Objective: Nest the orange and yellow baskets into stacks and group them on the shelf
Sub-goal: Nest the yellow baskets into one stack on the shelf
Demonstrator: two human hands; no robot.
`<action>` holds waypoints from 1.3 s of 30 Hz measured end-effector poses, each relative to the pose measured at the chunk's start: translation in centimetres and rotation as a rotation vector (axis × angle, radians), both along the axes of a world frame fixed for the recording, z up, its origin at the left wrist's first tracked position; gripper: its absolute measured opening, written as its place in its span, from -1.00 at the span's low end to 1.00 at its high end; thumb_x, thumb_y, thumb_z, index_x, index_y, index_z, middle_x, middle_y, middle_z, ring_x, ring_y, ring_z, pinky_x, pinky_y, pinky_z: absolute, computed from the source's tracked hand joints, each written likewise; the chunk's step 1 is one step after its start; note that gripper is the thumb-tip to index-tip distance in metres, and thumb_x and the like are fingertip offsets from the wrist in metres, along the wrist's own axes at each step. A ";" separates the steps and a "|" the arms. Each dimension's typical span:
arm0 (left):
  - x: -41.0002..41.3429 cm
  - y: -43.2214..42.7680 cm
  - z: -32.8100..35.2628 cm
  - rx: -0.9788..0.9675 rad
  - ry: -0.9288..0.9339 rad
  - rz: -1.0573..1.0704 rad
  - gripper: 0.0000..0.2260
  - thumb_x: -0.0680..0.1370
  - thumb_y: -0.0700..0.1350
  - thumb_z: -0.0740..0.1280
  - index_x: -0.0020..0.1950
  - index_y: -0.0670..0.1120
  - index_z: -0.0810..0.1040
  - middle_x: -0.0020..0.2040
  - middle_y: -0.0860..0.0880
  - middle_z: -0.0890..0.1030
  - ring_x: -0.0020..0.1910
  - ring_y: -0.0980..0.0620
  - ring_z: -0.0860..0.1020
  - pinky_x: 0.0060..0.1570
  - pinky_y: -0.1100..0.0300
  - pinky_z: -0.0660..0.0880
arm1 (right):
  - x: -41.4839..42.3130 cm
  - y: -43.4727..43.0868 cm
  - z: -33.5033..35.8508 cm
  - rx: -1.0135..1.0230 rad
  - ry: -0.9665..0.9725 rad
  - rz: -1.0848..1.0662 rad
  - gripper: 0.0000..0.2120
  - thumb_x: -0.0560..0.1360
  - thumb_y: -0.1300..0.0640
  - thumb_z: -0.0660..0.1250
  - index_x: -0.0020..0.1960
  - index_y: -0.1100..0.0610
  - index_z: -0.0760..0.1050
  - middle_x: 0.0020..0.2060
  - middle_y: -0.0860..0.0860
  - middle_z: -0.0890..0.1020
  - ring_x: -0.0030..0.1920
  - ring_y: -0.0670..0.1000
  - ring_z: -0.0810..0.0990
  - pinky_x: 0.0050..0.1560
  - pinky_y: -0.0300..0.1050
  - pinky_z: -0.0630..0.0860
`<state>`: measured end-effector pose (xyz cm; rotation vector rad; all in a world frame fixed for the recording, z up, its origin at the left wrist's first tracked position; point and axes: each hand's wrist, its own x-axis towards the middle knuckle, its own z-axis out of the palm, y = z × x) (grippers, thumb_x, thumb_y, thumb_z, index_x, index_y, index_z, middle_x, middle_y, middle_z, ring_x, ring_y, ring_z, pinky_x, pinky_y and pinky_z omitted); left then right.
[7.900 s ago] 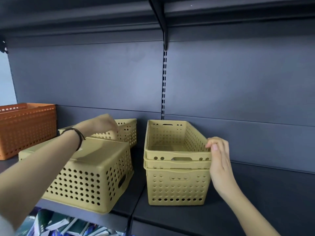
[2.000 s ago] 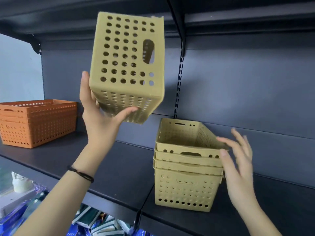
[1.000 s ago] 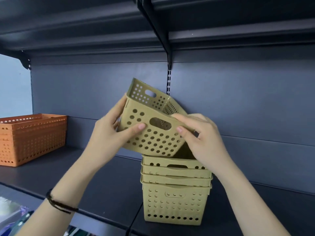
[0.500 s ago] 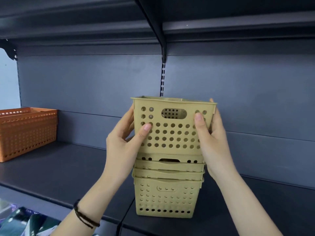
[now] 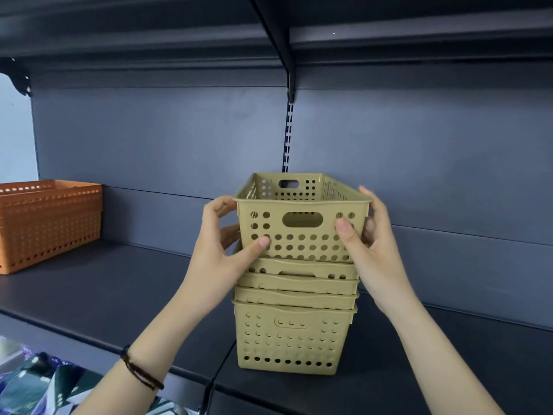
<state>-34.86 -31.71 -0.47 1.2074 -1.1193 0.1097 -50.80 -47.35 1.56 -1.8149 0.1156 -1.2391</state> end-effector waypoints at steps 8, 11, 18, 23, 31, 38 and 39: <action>0.0 -0.2 -1.9 0.056 0.002 0.022 -0.44 0.36 0.25 0.36 0.31 0.29 0.27 0.30 0.22 0.43 0.31 0.21 0.42 0.23 0.21 0.41 | -0.4 0.0 -3.3 0.070 0.054 -0.001 -0.53 0.38 -0.20 0.42 0.17 -0.38 0.24 0.18 -0.30 0.49 0.17 -0.32 0.50 0.10 -0.28 0.44; 0.0 -0.5 -2.5 0.080 0.018 -0.002 -0.61 0.36 0.27 0.34 0.12 0.31 0.29 0.14 0.35 0.43 0.24 0.24 0.41 0.15 0.25 0.42 | -0.4 0.0 -4.4 0.110 0.088 0.055 -0.53 0.31 -0.26 0.34 0.14 -0.36 0.21 0.16 -0.37 0.44 0.18 -0.34 0.48 0.06 -0.36 0.45; -0.4 -0.7 -3.4 0.086 0.107 -0.184 -0.32 0.22 0.29 0.50 0.19 0.43 0.19 0.26 0.33 0.42 0.21 0.30 0.49 0.09 0.31 0.51 | -0.1 1.0 -5.1 0.210 0.081 0.076 -0.64 0.45 -0.33 0.17 0.19 -0.50 0.14 0.09 -0.56 0.45 0.14 -0.45 0.46 0.06 -0.39 0.42; 0.5 0.1 -4.0 0.028 0.173 -0.185 -0.22 0.28 0.10 0.49 0.36 0.33 0.12 0.24 0.07 0.52 0.14 0.18 0.59 0.02 0.35 0.53 | 1.4 3.5 -5.2 0.269 0.043 0.089 -0.62 0.40 -0.29 0.16 0.19 -0.51 0.20 0.18 -0.38 0.49 0.12 -0.37 0.53 0.14 -0.19 0.45; 3.7 3.7 -4.2 -0.052 0.173 -0.102 -0.32 0.32 -0.02 0.52 0.25 0.44 0.23 0.27 0.05 0.52 0.20 0.10 0.56 0.07 0.28 0.54 | 7.1 5.0 -5.1 0.336 0.075 0.061 -0.70 0.47 -0.19 0.15 0.11 -0.57 0.30 0.25 -0.19 0.52 0.21 -0.14 0.54 0.30 0.08 0.44; 3.3 4.9 -5.5 -0.024 0.050 -0.029 -0.26 0.45 0.03 0.40 0.42 0.38 0.00 0.53 0.21 0.07 0.53 0.15 0.11 0.49 -0.03 0.17 | 10.9 4.8 -5.0 0.218 0.188 0.001 -0.55 0.48 -0.33 -0.05 0.34 -0.31 0.22 0.21 -0.40 0.40 0.11 -0.57 0.39 0.21 -0.33 0.31; 3.0 4.7 -5.9 0.016 0.015 -0.008 -0.28 0.43 0.10 0.36 0.40 0.43 -0.04 0.54 0.26 -0.07 0.57 0.13 -0.10 0.53 -0.09 0.01 | 11.3 4.3 -5.0 0.214 0.188 -0.043 -0.53 0.49 -0.30 -0.07 0.36 -0.24 0.23 0.20 -0.37 0.41 0.10 -0.56 0.38 0.26 -0.30 0.29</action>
